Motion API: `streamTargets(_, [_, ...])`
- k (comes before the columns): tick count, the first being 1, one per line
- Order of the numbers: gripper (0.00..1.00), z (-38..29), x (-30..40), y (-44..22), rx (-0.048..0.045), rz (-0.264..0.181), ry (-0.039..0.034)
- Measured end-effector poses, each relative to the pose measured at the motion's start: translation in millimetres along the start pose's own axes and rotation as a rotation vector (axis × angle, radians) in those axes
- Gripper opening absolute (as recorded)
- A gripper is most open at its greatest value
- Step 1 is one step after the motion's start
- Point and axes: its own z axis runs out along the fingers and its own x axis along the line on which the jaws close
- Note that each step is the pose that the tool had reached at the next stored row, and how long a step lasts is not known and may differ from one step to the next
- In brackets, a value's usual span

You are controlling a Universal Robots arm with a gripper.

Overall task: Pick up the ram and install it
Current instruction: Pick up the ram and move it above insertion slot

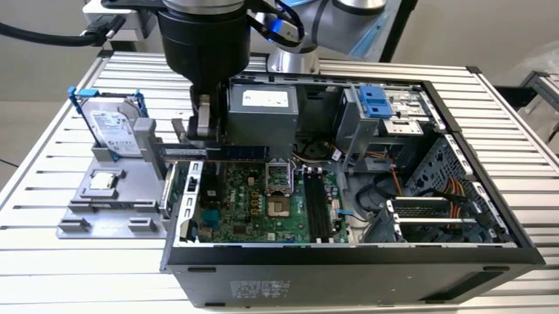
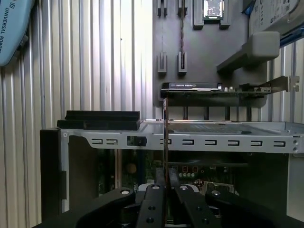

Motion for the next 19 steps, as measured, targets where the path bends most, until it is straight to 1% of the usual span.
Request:
streamTargets(8, [0.00,-0.2,-0.2,-10.8,0.0000,0.000,-0.0001])
streamTargets(16, [0.00,-0.4,-0.3,-17.1,0.0000,0.001,-0.0001])
streamTargets(19, [0.00,-0.5,-0.4,-20.5,0.0000,0.001,-0.0001])
